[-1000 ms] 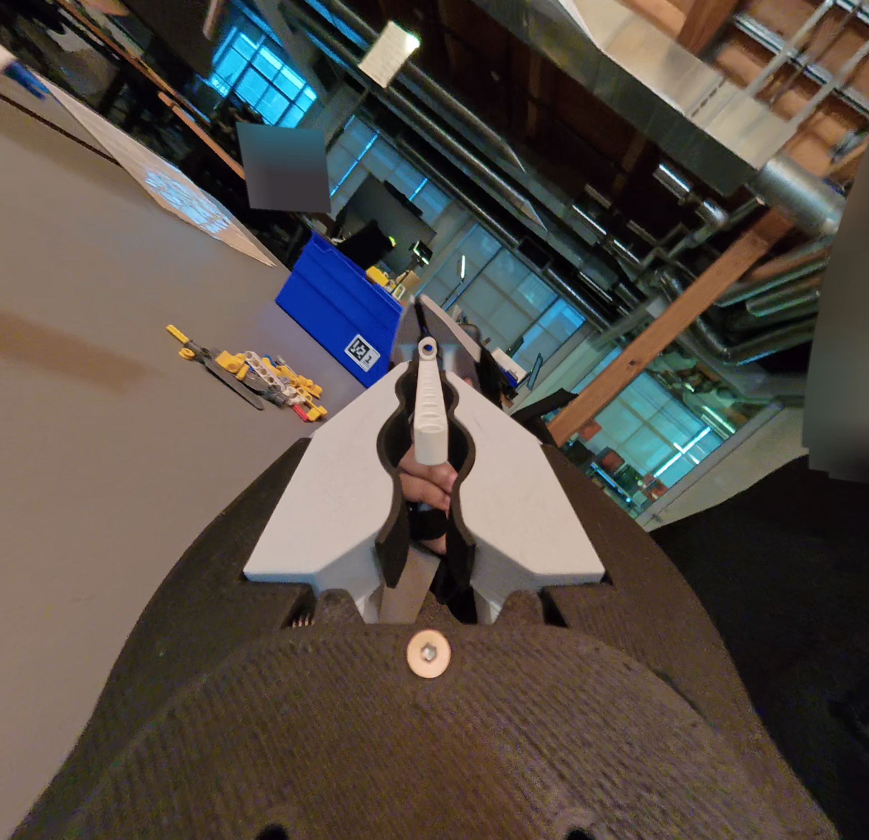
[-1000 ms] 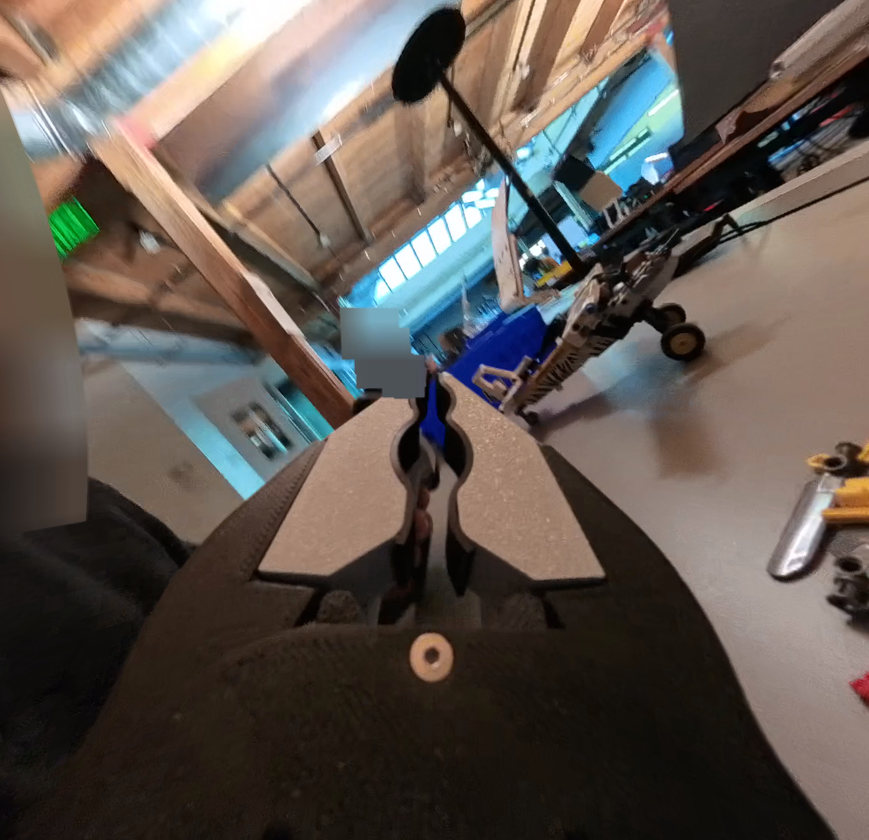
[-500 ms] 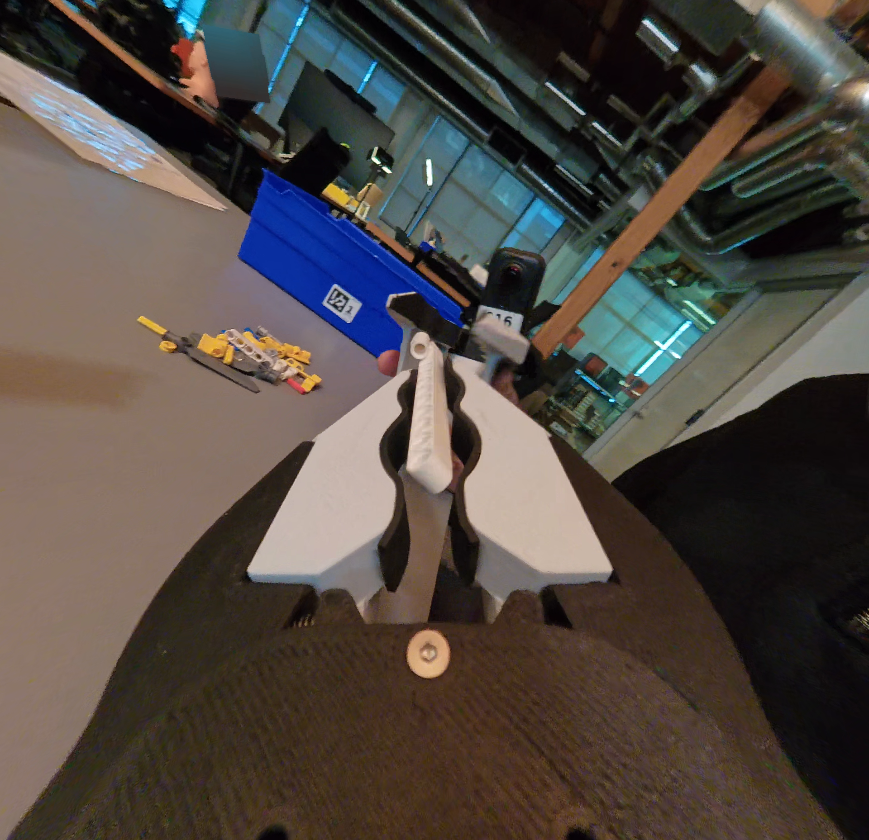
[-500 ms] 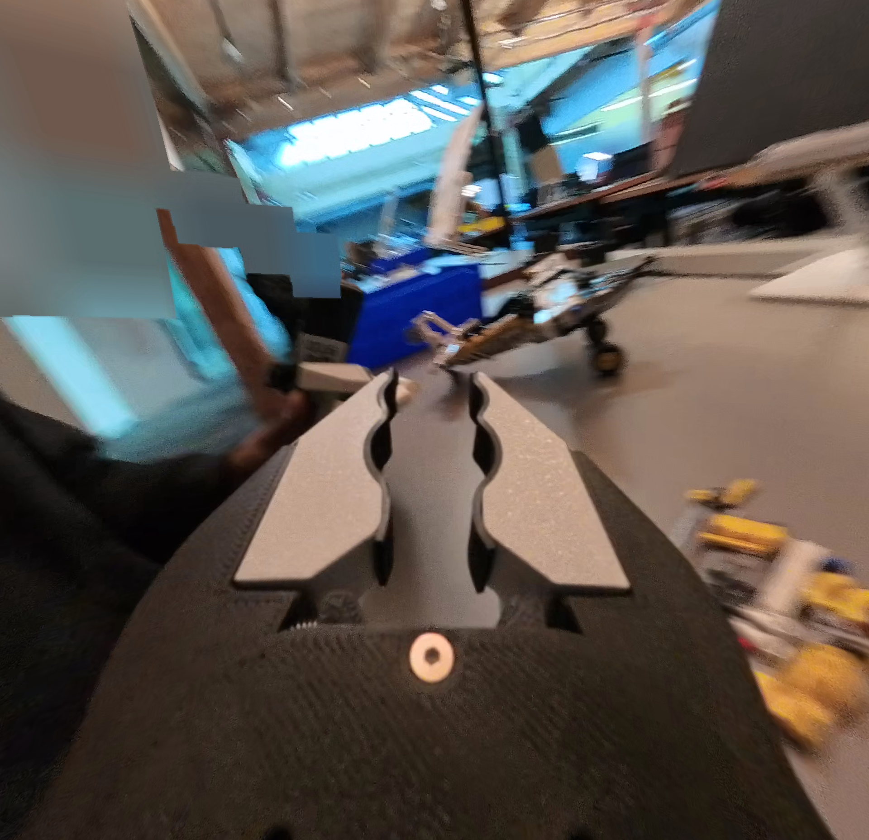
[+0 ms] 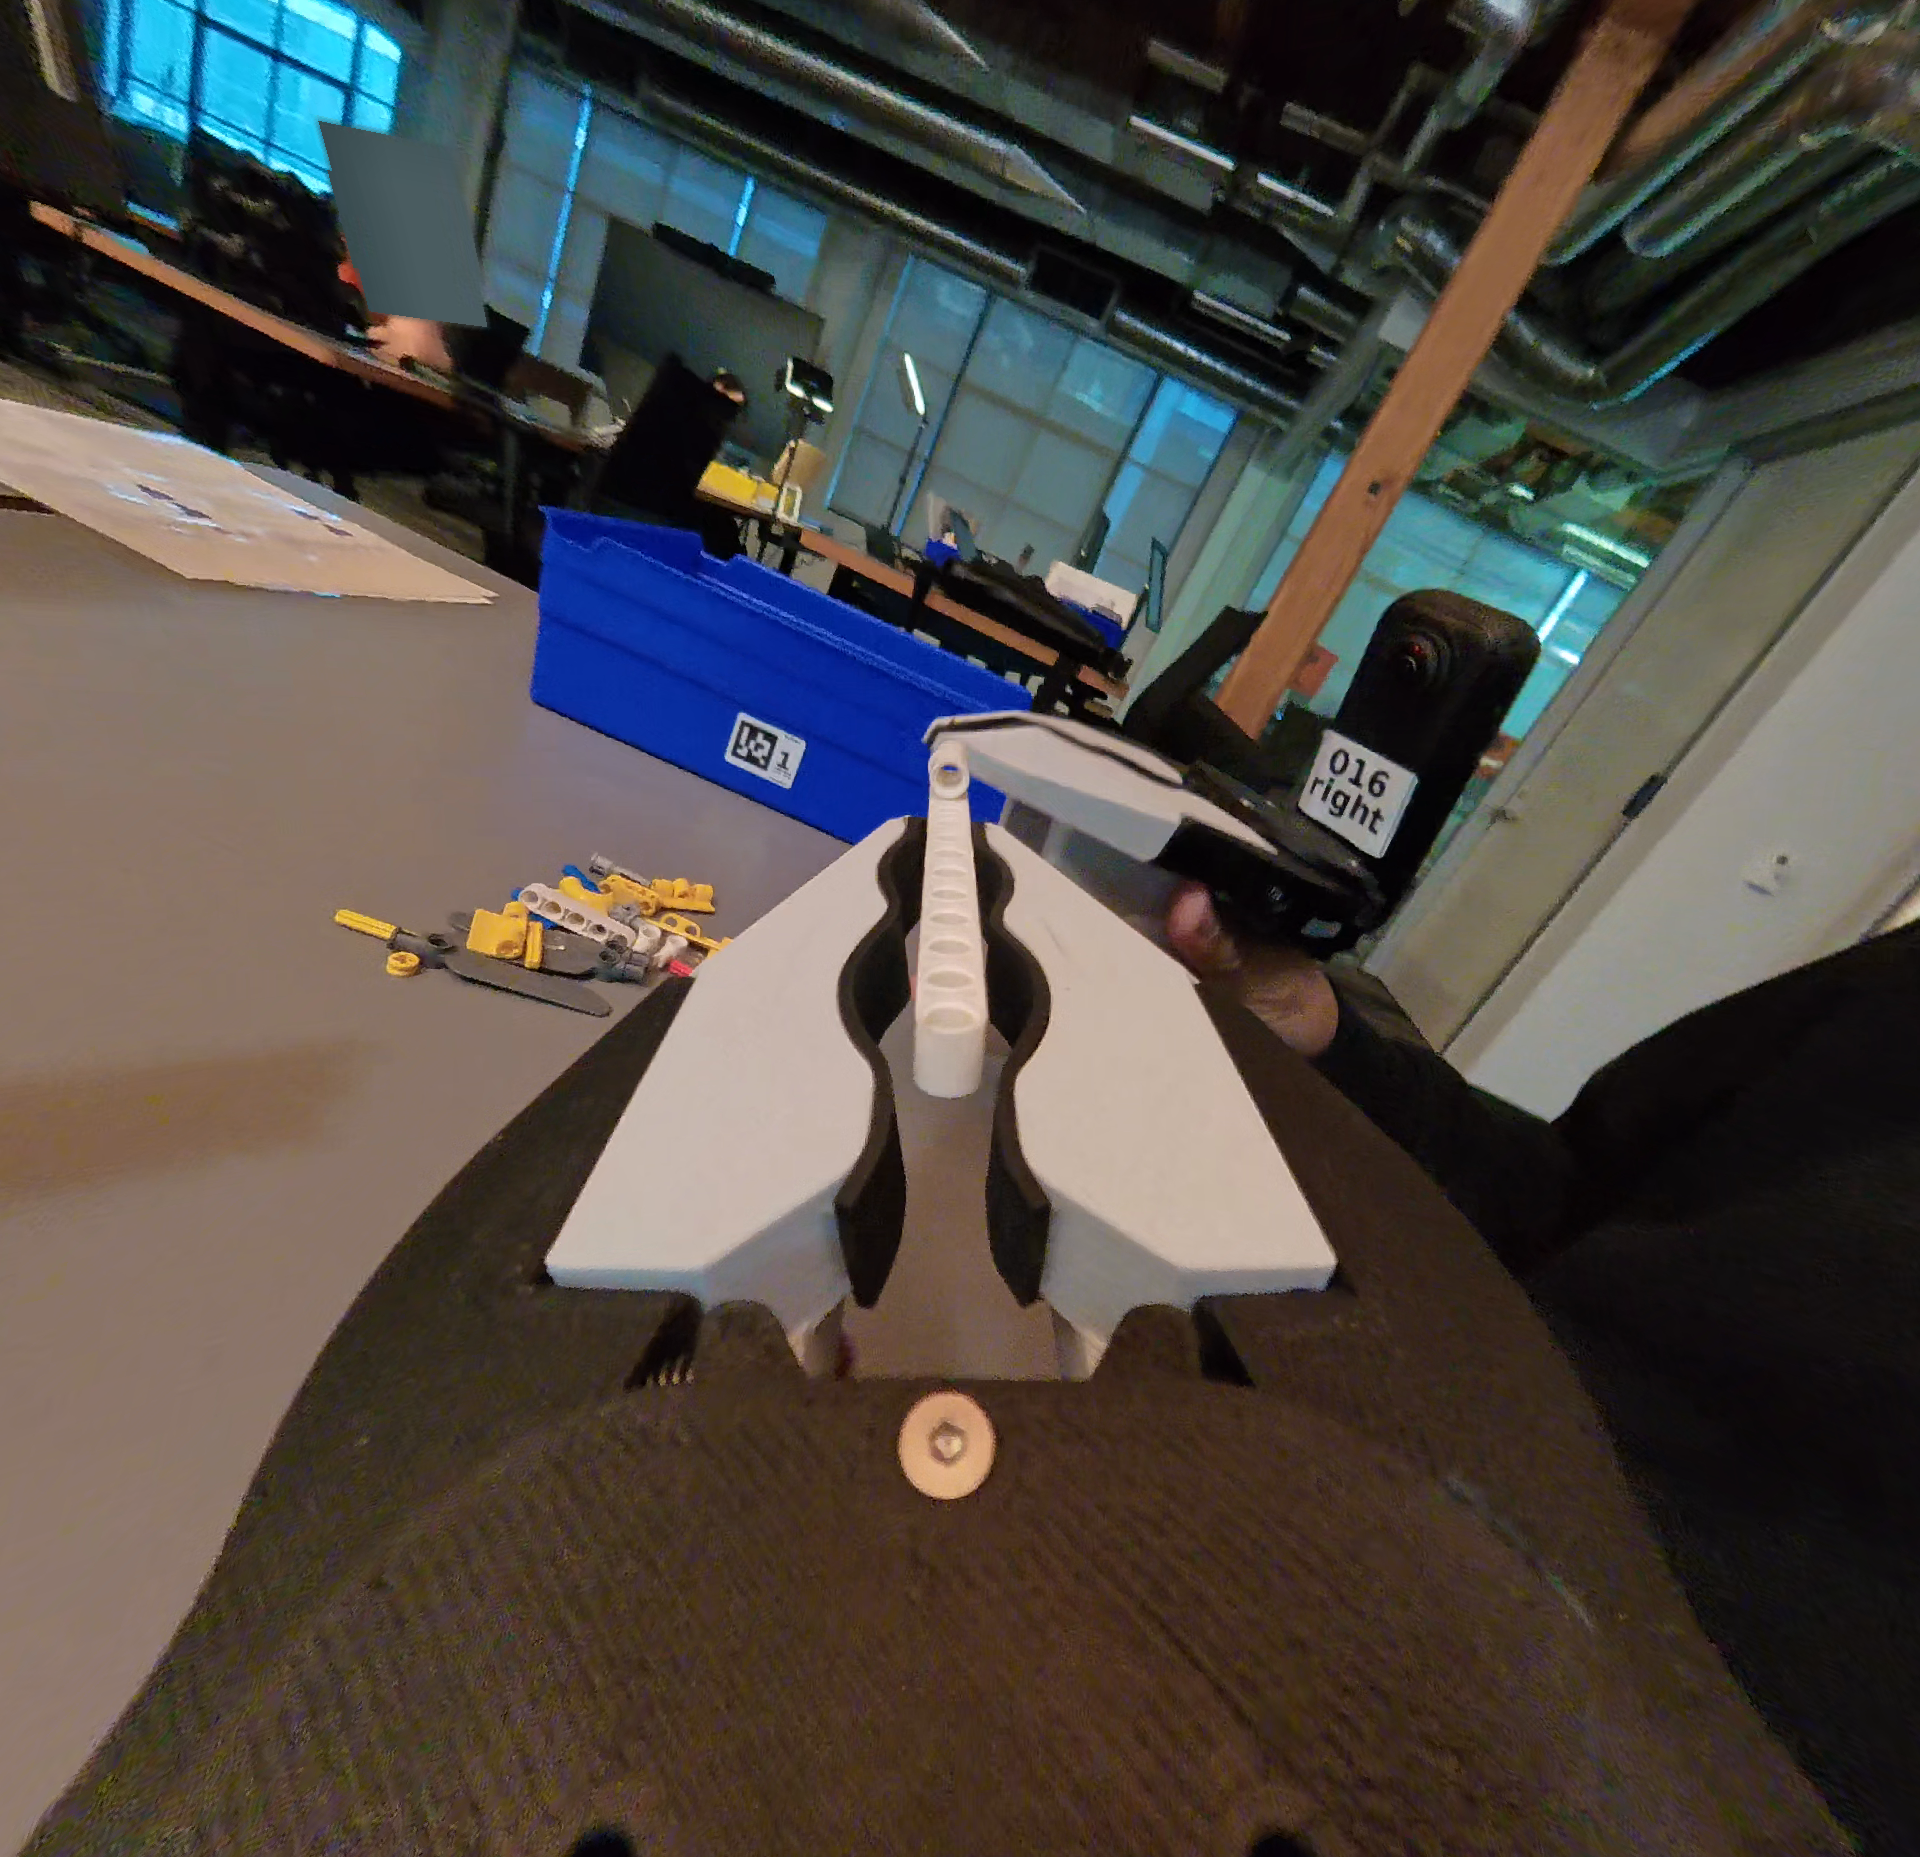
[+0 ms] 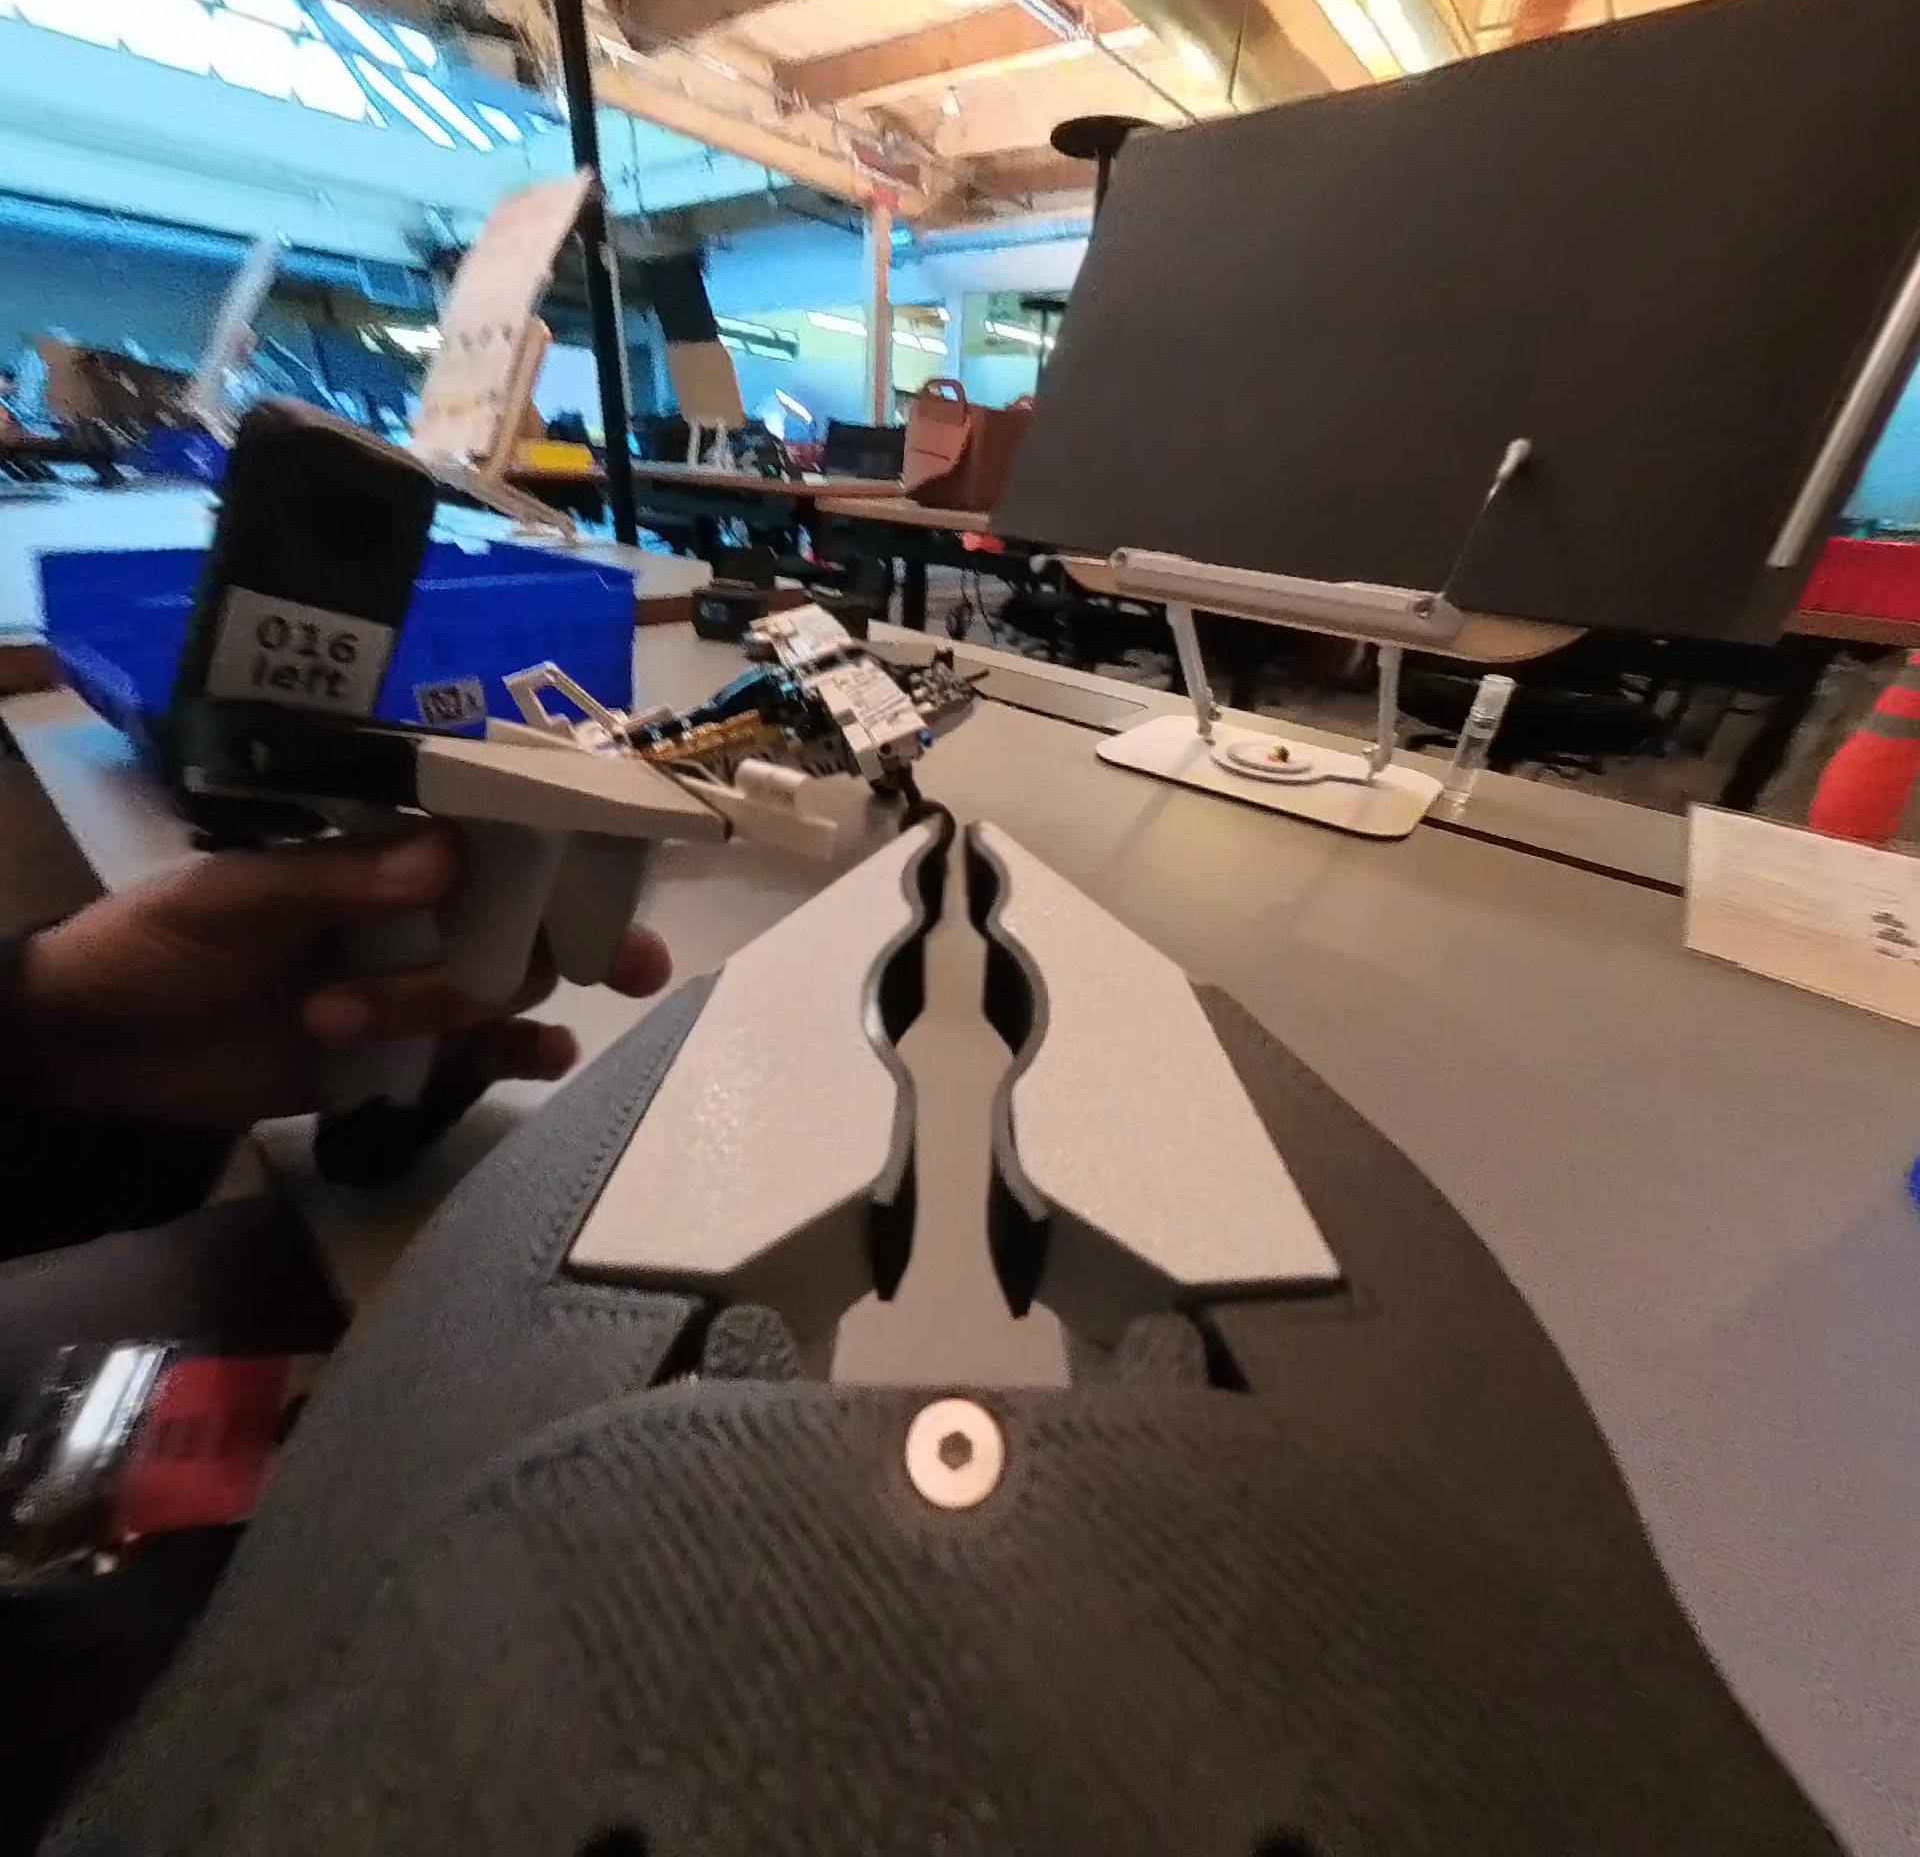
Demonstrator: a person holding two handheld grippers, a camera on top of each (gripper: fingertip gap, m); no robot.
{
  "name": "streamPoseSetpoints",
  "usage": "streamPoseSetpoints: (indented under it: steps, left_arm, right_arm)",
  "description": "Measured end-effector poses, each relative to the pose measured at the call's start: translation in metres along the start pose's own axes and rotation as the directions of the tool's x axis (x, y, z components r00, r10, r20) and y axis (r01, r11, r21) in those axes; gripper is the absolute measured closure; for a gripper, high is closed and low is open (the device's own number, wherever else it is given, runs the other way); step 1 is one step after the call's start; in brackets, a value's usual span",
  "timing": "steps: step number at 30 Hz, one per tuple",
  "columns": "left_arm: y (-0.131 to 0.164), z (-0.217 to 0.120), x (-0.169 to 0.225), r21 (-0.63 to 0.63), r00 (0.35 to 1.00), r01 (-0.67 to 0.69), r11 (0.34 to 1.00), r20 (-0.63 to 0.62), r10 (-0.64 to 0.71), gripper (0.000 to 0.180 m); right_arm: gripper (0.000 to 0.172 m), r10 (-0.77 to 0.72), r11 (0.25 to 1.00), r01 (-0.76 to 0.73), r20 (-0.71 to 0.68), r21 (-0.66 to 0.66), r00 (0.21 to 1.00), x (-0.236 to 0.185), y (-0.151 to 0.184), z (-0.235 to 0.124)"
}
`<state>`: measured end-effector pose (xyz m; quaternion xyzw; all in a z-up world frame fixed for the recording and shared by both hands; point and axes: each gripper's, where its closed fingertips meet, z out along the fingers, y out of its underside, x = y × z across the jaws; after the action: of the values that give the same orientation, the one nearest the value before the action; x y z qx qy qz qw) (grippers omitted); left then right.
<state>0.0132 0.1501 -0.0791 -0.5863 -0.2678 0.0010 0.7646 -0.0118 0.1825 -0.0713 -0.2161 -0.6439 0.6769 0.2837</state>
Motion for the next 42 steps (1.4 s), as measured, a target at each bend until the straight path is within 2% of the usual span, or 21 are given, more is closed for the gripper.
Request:
streamPoseSetpoints:
  steps: [3, 6, 8, 10, 14, 19, 28, 32, 34, 36, 39, 42]
  left_arm:
    - [0.007, 0.002, 0.011, -0.067, 0.995, -0.003, 0.998, -0.102, -0.003, 0.178]
    - [0.014, 0.001, 0.010, -0.091, 0.991, 0.027, 0.995, -0.129, -0.039, 0.178]
    - [0.010, -0.002, 0.007, -0.053, 0.980, 0.111, 0.992, -0.158, -0.118, 0.178]
    - [0.006, -0.006, 0.005, -0.029, 0.967, 0.173, 0.984, -0.187, -0.175, 0.179]
    - [0.009, -0.005, 0.006, -0.048, 0.963, 0.184, 0.982, -0.193, -0.190, 0.179]
    - [0.009, -0.006, 0.007, -0.049, 0.958, 0.194, 0.980, -0.206, -0.200, 0.179]
    - [0.000, -0.013, 0.001, 0.026, 0.959, 0.217, 0.976, -0.190, -0.209, 0.180]
    - [-0.002, -0.014, 0.001, 0.043, 0.960, 0.216, 0.976, -0.192, -0.204, 0.180]
    - [-0.002, -0.014, 0.002, 0.043, 0.961, 0.211, 0.976, -0.189, -0.200, 0.180]
    - [-0.001, -0.013, 0.003, 0.034, 0.961, 0.207, 0.978, -0.192, -0.197, 0.180]
    - [0.000, -0.012, 0.003, 0.030, 0.962, 0.203, 0.979, -0.192, -0.194, 0.180]
    - [0.000, -0.013, 0.005, 0.039, 0.959, 0.212, 0.977, -0.201, -0.200, 0.180]
  right_arm:
    - [0.134, 0.062, 0.997, -0.070, 0.152, 0.046, 0.986, -0.009, -0.007, -0.010]
    - [0.116, 0.295, 0.941, -0.330, 0.302, 0.069, 0.906, -0.016, -0.015, -0.010]
    - [0.127, 0.395, 0.904, -0.426, 0.407, -0.017, 0.823, -0.030, -0.007, -0.007]
    - [0.140, 0.436, 0.892, -0.442, 0.444, -0.096, 0.783, -0.040, 0.005, -0.005]
    - [0.138, 0.434, 0.887, -0.456, 0.460, -0.068, 0.775, -0.040, 0.002, -0.003]
    - [0.166, 0.472, 0.872, -0.472, 0.479, -0.131, 0.740, -0.043, 0.007, 0.001]
    - [0.167, 0.526, 0.849, -0.455, 0.487, -0.268, 0.697, -0.057, 0.021, 0.007]
    - [0.165, 0.501, 0.864, -0.446, 0.490, -0.234, 0.714, -0.057, 0.018, 0.007]
    - [0.157, 0.516, 0.850, -0.488, 0.504, -0.200, 0.693, -0.053, 0.012, 0.006]
    - [0.156, 0.548, 0.822, -0.537, 0.528, -0.193, 0.649, -0.052, 0.008, 0.004]
    - [0.161, 0.598, 0.777, -0.595, 0.536, -0.206, 0.596, -0.052, 0.007, 0.006]
    - [0.167, 0.618, 0.761, -0.613, 0.527, -0.213, 0.584, -0.053, 0.008, 0.008]
